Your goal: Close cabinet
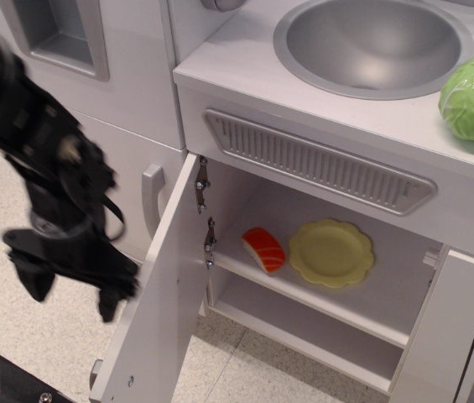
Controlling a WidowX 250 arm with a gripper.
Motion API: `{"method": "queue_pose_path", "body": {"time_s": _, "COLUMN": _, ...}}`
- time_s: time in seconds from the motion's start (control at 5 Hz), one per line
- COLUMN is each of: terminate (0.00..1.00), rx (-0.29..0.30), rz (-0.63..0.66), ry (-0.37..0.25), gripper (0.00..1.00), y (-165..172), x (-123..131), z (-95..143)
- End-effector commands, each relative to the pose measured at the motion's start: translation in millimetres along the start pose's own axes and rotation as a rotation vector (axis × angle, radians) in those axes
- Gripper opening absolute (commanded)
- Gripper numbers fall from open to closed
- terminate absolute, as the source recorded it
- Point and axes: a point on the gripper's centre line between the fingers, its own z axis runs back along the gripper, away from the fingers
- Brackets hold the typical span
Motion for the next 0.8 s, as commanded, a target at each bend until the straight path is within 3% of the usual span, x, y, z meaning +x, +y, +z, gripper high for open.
{"method": "queue_pose_path", "body": {"time_s": 0.0, "terminate": 0.0, "rx": -0.051, "rz": -0.002, "ry": 0.006, "gripper": 1.0, "y": -51.7, "x": -2.3, "z": -13.9}}
{"method": "queue_pose_path", "body": {"time_s": 0.6, "terminate": 0.0, "rx": -0.127, "rz": 0.029, "ry": -0.018, "gripper": 1.0, "y": -139.5, "x": 29.1, "z": -18.7}}
